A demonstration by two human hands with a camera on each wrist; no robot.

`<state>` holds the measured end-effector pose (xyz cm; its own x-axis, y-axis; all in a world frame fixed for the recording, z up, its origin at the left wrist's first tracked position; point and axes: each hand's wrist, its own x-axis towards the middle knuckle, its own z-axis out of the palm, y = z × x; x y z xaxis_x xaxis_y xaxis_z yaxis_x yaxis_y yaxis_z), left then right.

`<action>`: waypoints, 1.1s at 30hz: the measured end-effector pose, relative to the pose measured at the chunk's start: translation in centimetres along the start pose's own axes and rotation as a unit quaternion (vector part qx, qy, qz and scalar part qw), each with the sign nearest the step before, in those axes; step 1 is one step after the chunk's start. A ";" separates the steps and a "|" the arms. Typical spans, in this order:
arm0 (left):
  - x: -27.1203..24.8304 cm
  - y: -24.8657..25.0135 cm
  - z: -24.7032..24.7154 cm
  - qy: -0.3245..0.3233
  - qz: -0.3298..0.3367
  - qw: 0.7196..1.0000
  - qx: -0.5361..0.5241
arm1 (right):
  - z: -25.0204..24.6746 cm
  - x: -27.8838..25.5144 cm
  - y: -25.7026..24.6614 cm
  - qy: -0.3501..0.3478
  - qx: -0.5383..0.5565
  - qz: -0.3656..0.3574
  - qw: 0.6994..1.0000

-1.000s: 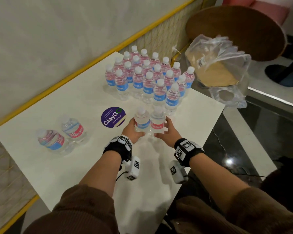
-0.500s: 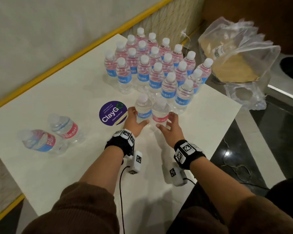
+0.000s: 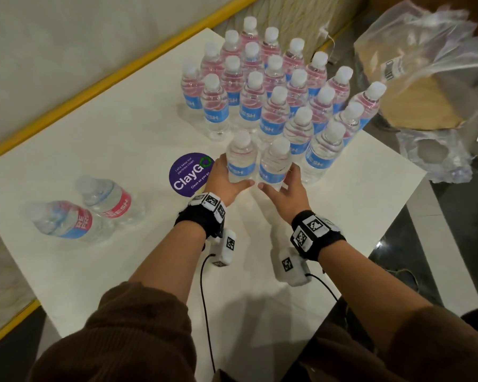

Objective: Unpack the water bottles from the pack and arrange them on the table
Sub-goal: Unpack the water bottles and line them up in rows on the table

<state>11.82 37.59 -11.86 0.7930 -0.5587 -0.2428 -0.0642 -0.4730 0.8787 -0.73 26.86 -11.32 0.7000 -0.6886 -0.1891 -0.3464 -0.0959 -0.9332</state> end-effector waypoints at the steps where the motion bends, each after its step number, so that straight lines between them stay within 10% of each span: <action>1: 0.3 0.1 0.0 0.002 -0.004 1.000 -0.009 | 0.2 0.1 0.1 -0.003 0.000 0.001 1.000; 33: 5.2 -0.5 -0.4 0.122 -0.037 0.992 0.000 | 4.6 3.1 -1.3 0.076 -0.017 0.115 0.990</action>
<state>16.23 35.15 -13.45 0.9187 -0.3409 -0.1993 -0.0010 -0.5067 0.8621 4.79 28.17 -12.08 0.4988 -0.7954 -0.3443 -0.5087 0.0530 -0.8593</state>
